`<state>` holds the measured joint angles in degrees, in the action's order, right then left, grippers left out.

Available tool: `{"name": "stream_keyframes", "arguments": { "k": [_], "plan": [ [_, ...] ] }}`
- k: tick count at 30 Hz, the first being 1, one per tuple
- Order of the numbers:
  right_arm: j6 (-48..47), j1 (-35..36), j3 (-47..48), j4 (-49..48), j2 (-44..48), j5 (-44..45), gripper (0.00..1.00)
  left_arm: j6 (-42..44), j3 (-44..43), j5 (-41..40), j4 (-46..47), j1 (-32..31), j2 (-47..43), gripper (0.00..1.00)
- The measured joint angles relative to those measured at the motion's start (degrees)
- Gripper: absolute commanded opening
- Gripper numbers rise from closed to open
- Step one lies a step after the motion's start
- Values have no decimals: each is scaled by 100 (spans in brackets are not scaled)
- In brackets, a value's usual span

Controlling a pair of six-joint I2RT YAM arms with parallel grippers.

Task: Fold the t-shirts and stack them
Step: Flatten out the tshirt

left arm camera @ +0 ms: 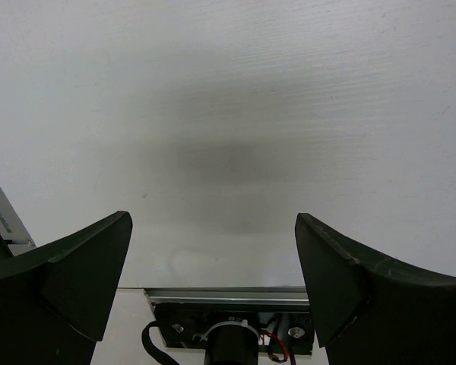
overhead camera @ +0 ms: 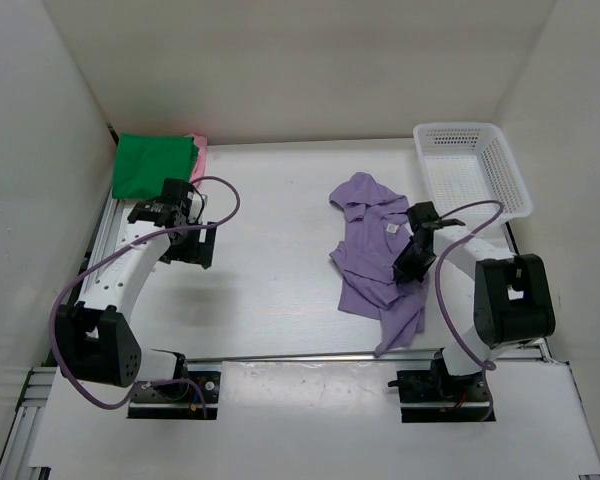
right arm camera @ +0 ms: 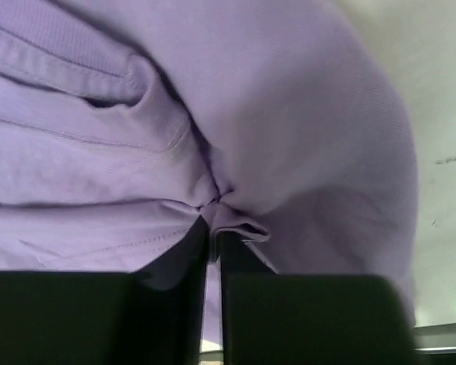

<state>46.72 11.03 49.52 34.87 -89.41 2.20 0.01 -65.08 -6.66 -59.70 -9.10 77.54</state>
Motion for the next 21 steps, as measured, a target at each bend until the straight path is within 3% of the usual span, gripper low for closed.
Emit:
{"name": "stream_keyframes", "arguments": {
  "k": [3,6,9,13,15,18,21],
  "plan": [
    [-2,125,374,105,-55,-66,0,0,2,-4,-2,0,-2,100],
    [-20,640,1327,332,-70,-168,0,0,33,-7,2,0,-7,100],
    [-55,1563,3294,540,-374,-385,0,0,63,-9,17,4,-13,100],
    [-238,2640,6653,181,-1351,-811,0,2,39,-28,59,105,-55,100],
    [-275,2970,7882,-162,-1672,-1123,0,2,-31,-42,66,199,-72,100],
    [-302,2957,8026,-391,-1340,-1517,0,0,-153,-55,103,308,-129,100],
    [-321,2494,6448,-584,-308,-1561,0,0,-238,-70,149,323,-251,100]
  ]
}}
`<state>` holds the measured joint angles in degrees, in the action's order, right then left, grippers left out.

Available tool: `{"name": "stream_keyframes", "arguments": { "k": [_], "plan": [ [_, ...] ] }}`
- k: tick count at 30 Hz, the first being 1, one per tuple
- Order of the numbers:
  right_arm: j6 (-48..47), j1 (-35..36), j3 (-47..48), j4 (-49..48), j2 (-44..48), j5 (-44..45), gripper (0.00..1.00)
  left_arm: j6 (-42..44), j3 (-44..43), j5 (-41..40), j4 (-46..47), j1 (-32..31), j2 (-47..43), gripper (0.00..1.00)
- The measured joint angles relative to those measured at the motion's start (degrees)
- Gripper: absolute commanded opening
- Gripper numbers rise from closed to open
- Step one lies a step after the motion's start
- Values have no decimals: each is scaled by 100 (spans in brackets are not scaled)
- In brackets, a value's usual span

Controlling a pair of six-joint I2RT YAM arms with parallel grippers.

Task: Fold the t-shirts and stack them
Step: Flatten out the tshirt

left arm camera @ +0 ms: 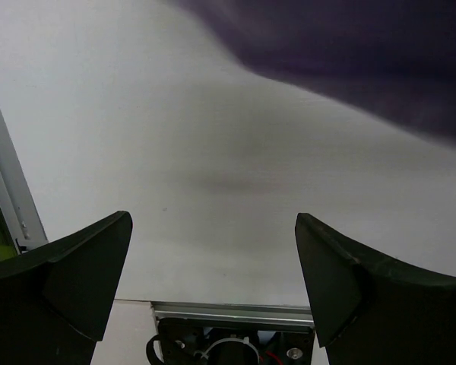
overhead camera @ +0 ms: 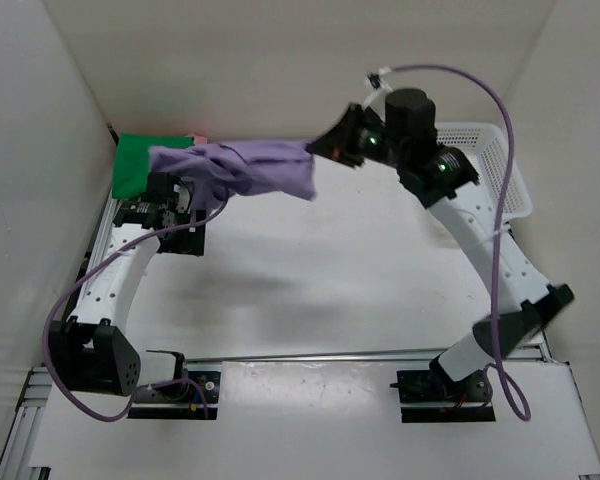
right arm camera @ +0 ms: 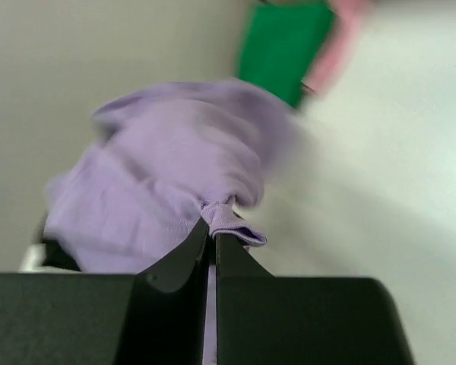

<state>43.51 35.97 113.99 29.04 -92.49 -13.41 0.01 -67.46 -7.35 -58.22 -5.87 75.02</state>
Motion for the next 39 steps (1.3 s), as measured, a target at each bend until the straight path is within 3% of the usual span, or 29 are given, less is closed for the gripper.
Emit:
{"name": "stream_keyframes", "arguments": {
  "k": [3,6,11,17,21,26,30,35,39],
  "plan": [
    [146,-461,-2146,-111,1027,85,0,7,-11,-15,-7,-4,-136,100],
    [326,-625,-3908,-31,1473,168,9,4,-9,-68,9,-7,-175,100],
    [522,-389,-5499,33,1174,177,22,4,-2,-186,46,-11,13,100],
    [603,-415,-5886,61,695,374,36,0,0,-46,26,-280,717,100],
    [546,-457,-5884,131,649,667,36,0,-2,310,20,-815,1010,100],
    [479,-472,-5882,170,629,916,25,2,-57,662,92,-1364,1451,100],
    [415,-542,-5836,197,352,997,0,2,-457,833,223,-1515,1963,100],
    [387,-680,-5751,321,109,1025,0,0,-1416,1128,444,-1646,2651,100],
    [170,-575,-5477,411,752,981,0,0,-1961,1281,673,-1836,3029,100]
  ]
}}
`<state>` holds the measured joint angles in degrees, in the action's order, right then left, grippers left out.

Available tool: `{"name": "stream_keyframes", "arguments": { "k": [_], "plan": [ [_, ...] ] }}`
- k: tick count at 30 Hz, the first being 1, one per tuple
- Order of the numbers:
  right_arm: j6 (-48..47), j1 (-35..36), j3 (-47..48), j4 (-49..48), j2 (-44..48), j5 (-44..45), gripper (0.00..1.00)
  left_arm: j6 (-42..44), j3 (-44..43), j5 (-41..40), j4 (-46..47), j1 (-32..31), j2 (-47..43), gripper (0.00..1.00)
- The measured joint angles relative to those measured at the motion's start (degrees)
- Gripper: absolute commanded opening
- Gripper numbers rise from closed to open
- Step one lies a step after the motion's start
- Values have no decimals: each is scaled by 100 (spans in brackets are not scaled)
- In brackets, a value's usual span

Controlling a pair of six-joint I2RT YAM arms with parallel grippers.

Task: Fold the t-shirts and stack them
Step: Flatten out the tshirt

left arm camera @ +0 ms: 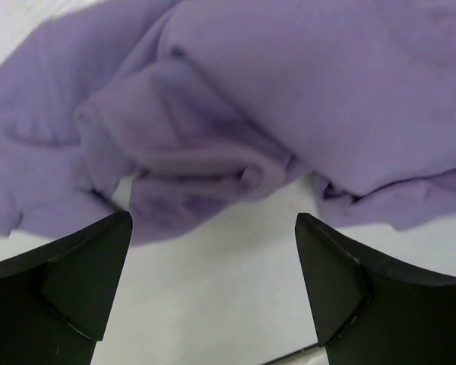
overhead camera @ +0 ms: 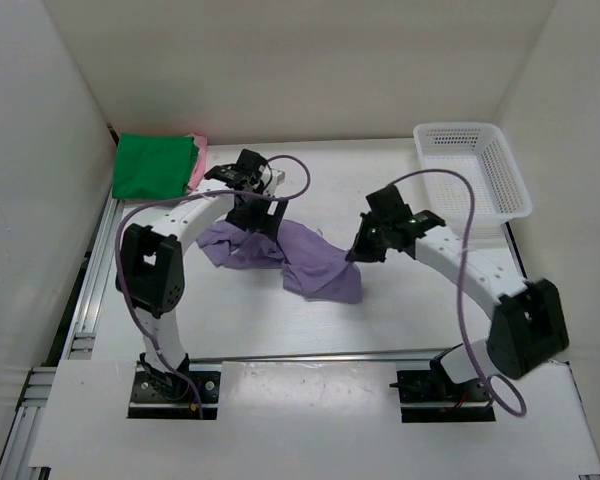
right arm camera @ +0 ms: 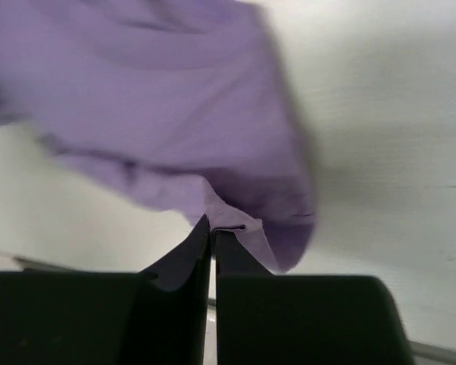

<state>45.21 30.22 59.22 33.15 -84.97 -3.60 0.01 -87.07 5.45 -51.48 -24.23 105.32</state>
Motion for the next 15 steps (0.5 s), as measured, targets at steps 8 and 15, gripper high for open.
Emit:
{"name": "stream_keyframes", "arguments": {
  "k": [8,15],
  "plan": [
    [-273,-149,1012,-46,1832,-177,0,-33,-420,286,157,-111,1086,10],
    [-369,-1082,1082,376,2439,-192,0,-4,-343,83,37,105,992,10]
  ]
}}
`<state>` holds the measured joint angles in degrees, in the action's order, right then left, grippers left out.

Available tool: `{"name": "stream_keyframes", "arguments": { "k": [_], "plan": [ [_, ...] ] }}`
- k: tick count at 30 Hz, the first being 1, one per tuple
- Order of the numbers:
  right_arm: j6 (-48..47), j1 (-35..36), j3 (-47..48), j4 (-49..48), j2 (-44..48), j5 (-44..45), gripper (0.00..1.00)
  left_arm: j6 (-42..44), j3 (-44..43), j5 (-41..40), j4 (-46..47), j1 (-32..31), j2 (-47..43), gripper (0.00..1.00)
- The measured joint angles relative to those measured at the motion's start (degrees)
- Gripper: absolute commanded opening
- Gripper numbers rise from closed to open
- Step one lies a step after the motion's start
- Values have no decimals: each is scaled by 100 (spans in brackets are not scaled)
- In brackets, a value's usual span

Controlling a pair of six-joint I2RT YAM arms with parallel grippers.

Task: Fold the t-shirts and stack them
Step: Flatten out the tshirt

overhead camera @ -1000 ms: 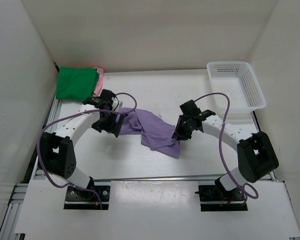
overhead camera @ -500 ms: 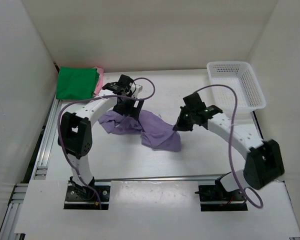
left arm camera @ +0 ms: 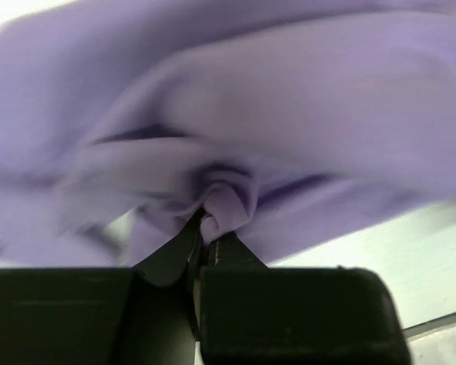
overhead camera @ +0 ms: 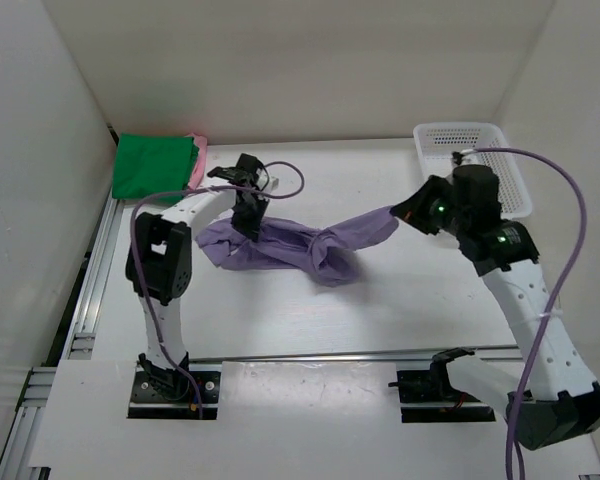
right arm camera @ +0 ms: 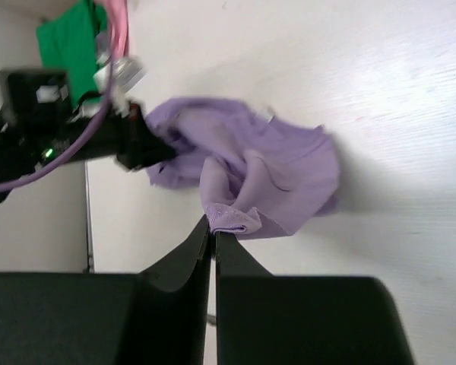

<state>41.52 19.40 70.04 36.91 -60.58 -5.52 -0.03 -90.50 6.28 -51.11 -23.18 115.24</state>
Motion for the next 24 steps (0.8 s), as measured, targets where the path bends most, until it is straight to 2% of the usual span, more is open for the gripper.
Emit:
{"name": "stream_keyframes", "arguments": {
  "k": [3,7,11,15,19,23,24],
  "plan": [
    [-149,-494,396,389,273,155,0,-2,164,-380,-85,369,-592,10],
    [-433,-973,1202,748,660,608,0,-4,197,-1023,-164,890,-1858,10],
    [-658,-1003,1742,955,903,1005,0,0,28,-1565,-164,1102,-3298,10],
    [-756,-1005,1788,1099,1128,1233,0,0,-332,-1849,-101,1185,-4299,10],
    [-656,-1005,1172,1032,1222,1110,0,2,-424,-2002,-85,1296,-4562,10],
    [-409,-1005,125,876,1093,758,0,2,-470,-1996,-28,1353,-3792,10],
    [-337,-1005,-66,846,1008,691,0,2,-636,-1980,-28,1357,-3362,21]
  ]
}}
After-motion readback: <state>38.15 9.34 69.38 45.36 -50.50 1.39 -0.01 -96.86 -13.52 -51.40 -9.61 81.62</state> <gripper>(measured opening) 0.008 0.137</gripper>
